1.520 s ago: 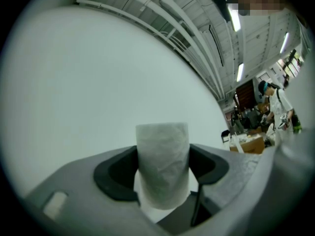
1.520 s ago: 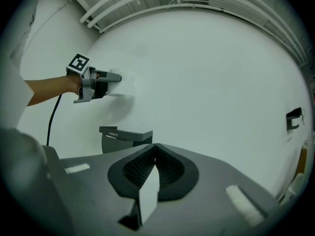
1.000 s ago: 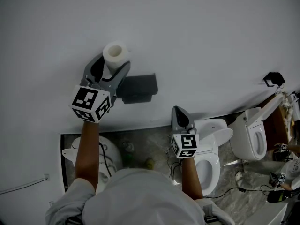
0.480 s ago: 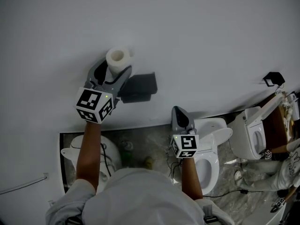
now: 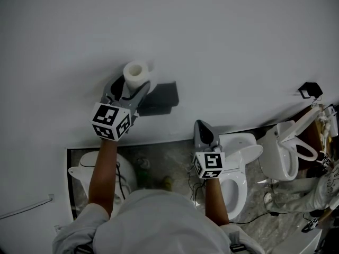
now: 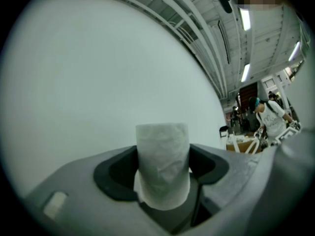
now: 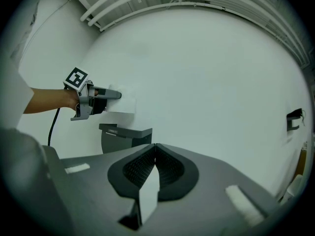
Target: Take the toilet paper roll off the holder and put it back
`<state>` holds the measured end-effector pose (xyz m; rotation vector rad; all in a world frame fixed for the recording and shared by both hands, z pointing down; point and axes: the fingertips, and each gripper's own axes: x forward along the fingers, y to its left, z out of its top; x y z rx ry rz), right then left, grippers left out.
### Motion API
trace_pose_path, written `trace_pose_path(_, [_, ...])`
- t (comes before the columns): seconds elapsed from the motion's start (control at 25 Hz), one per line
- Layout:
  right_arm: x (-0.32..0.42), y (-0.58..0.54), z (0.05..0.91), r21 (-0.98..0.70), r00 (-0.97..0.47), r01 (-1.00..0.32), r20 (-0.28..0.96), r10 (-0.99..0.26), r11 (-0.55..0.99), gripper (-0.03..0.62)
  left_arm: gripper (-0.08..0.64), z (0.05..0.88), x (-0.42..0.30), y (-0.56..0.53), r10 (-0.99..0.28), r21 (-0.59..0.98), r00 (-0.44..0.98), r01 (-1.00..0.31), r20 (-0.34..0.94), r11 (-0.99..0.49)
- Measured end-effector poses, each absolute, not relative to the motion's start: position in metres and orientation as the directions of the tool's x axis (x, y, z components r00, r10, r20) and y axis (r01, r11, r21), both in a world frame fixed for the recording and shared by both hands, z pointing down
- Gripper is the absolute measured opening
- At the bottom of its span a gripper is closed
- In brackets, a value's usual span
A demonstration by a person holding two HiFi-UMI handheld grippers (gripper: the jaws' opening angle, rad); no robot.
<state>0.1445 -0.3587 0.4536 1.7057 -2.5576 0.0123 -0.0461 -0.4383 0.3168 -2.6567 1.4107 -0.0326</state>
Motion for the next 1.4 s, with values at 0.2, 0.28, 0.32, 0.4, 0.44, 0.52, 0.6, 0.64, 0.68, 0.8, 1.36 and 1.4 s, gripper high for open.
trace_pose_path(0.2, [0.143, -0.36, 0.457, 0.031, -0.384, -0.922, 0.067, -0.921, 0.387, 0.002, 0.31, 0.329, -0.046, -0.439, -0.822, -0.113, 0.568, -0.82, -0.034, -0.562])
trace_pose_path(0.28, [0.144, -0.359, 0.458, 0.03, -0.382, -0.923, 0.068, -0.922, 0.385, 0.002, 0.309, 0.334, -0.045, -0.438, -0.82, -0.109, 0.571, -0.818, -0.032, -0.565])
trace_pose_path(0.32, [0.144, -0.359, 0.458, 0.029, -0.381, -0.923, 0.069, -0.922, 0.383, 0.002, 0.309, 0.336, -0.045, -0.438, -0.82, -0.108, 0.572, -0.817, -0.03, -0.566])
trace_pose_path(0.4, [0.144, -0.357, 0.459, 0.028, -0.378, -0.924, 0.071, -0.923, 0.38, 0.002, 0.309, 0.341, -0.045, -0.438, -0.82, -0.105, 0.572, -0.817, -0.023, -0.567])
trace_pose_path(0.44, [0.145, -0.357, 0.459, 0.028, -0.377, -0.925, 0.071, -0.924, 0.379, 0.002, 0.309, 0.343, -0.045, -0.438, -0.819, -0.104, 0.573, -0.816, -0.019, -0.568])
trace_pose_path(0.52, [0.146, -0.356, 0.46, 0.027, -0.374, -0.926, 0.073, -0.924, 0.377, 0.002, 0.308, 0.348, -0.044, -0.438, -0.818, -0.101, 0.575, -0.815, -0.011, -0.571])
trace_pose_path(0.6, [0.146, -0.356, 0.46, 0.027, -0.371, -0.927, 0.075, -0.925, 0.374, 0.002, 0.308, 0.352, -0.043, -0.438, -0.816, -0.097, 0.579, -0.812, -0.003, -0.576])
trace_pose_path(0.64, [0.146, -0.355, 0.461, 0.026, -0.37, -0.928, 0.075, -0.926, 0.373, 0.002, 0.309, 0.354, -0.043, -0.437, -0.815, -0.097, 0.58, -0.811, 0.0, -0.577])
trace_pose_path(0.68, [0.146, -0.355, 0.461, 0.025, -0.369, -0.928, 0.076, -0.926, 0.372, 0.002, 0.308, 0.356, -0.044, -0.437, -0.814, -0.096, 0.58, -0.81, 0.003, -0.578])
trace_pose_path(0.8, [0.145, -0.354, 0.462, 0.024, -0.369, -0.928, 0.077, -0.926, 0.372, 0.002, 0.308, 0.361, -0.045, -0.438, -0.815, -0.092, 0.58, -0.81, 0.013, -0.578])
trace_pose_path(1.36, [0.152, -0.348, 0.465, 0.024, -0.359, -0.932, 0.085, -0.93, 0.362, 0.002, 0.31, 0.376, -0.044, -0.436, -0.813, -0.078, 0.581, -0.81, 0.024, -0.581])
trace_pose_path(1.4, [0.152, -0.349, 0.465, 0.024, -0.359, -0.932, 0.085, -0.929, 0.362, 0.002, 0.31, 0.376, -0.044, -0.437, -0.813, -0.078, 0.581, -0.81, 0.027, -0.581])
